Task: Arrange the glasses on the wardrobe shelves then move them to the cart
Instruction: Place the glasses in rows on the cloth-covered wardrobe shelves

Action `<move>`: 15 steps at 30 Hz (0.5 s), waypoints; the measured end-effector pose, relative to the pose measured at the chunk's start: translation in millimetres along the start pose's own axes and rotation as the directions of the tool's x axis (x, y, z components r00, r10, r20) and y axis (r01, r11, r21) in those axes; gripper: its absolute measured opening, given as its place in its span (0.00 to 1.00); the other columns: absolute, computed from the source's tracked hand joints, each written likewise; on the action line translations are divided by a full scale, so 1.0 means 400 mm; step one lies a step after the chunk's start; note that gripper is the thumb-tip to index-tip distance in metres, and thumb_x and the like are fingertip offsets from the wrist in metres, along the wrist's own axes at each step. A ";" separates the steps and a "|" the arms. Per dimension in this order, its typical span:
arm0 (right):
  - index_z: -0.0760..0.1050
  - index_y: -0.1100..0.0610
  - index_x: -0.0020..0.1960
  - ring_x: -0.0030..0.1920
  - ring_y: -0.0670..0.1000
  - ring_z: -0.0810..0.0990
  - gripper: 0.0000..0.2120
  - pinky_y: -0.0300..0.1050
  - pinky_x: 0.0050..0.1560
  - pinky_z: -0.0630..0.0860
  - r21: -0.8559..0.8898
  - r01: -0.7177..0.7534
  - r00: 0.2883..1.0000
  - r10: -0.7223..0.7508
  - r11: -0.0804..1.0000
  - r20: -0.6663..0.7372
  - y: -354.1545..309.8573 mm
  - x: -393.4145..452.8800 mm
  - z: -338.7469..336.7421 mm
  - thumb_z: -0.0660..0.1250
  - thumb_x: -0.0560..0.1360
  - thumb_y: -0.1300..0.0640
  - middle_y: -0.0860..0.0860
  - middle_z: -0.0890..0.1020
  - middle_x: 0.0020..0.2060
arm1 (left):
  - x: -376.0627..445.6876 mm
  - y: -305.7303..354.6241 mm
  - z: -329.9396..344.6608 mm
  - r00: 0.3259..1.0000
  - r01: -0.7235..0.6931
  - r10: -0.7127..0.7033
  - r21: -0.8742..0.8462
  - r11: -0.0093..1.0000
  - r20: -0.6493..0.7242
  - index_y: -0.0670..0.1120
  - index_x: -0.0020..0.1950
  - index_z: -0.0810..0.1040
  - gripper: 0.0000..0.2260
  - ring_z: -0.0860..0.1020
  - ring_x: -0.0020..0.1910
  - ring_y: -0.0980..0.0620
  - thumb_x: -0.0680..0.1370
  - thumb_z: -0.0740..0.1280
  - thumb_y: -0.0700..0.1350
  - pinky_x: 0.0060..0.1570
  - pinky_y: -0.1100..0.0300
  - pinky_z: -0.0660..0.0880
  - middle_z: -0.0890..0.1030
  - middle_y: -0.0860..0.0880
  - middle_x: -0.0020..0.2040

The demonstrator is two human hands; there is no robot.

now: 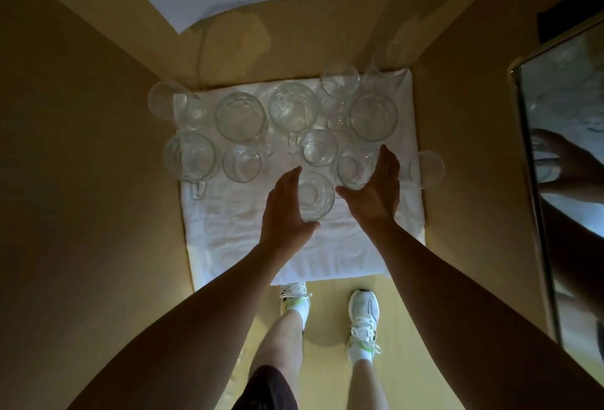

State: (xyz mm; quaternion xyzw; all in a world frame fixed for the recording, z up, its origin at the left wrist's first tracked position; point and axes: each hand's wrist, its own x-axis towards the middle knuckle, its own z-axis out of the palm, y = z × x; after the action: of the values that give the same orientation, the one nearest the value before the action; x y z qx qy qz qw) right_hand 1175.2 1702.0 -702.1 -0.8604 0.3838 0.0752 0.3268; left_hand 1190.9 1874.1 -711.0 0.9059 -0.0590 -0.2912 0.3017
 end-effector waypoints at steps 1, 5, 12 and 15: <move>0.57 0.61 0.80 0.73 0.60 0.67 0.55 0.58 0.70 0.70 0.005 0.013 1.000 -0.013 1.000 -0.015 0.000 0.000 -0.001 0.85 0.63 0.52 0.59 0.63 0.77 | -0.002 0.000 -0.001 1.000 -0.022 0.022 0.007 1.000 -0.009 0.50 0.81 0.55 0.50 0.67 0.74 0.45 0.66 0.81 0.46 0.63 0.59 0.63 0.63 0.49 0.78; 0.64 0.63 0.73 0.64 0.60 0.74 0.51 0.60 0.60 0.76 0.056 0.032 0.998 -0.030 0.998 -0.048 -0.003 -0.009 -0.006 0.86 0.57 0.57 0.58 0.69 0.70 | -0.018 -0.004 -0.012 0.998 -0.040 0.041 0.029 0.999 -0.037 0.49 0.79 0.59 0.47 0.72 0.69 0.46 0.65 0.80 0.44 0.58 0.60 0.65 0.68 0.48 0.74; 0.65 0.57 0.72 0.63 0.56 0.76 0.50 0.47 0.55 0.75 0.053 0.059 0.997 -0.056 0.997 -0.045 0.006 -0.074 -0.021 0.85 0.55 0.55 0.52 0.71 0.68 | -0.088 -0.032 -0.056 1.000 -0.015 0.016 0.034 0.999 -0.015 0.47 0.78 0.60 0.49 0.72 0.68 0.45 0.63 0.83 0.49 0.59 0.60 0.64 0.68 0.46 0.73; 0.65 0.54 0.73 0.66 0.56 0.74 0.51 0.49 0.61 0.75 0.044 0.020 1.000 -0.019 0.999 -0.021 -0.009 -0.101 -0.040 0.85 0.56 0.49 0.50 0.70 0.70 | -0.120 -0.038 -0.085 1.000 0.005 -0.004 0.039 0.999 -0.026 0.47 0.79 0.59 0.50 0.72 0.70 0.44 0.63 0.83 0.49 0.59 0.59 0.64 0.67 0.46 0.74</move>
State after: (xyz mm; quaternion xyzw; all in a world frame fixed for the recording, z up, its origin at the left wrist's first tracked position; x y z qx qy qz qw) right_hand 1147.8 1718.9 -672.5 -0.8573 0.3802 0.0547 0.3428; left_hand 1169.7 1917.3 -674.1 0.9154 -0.0590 -0.2788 0.2841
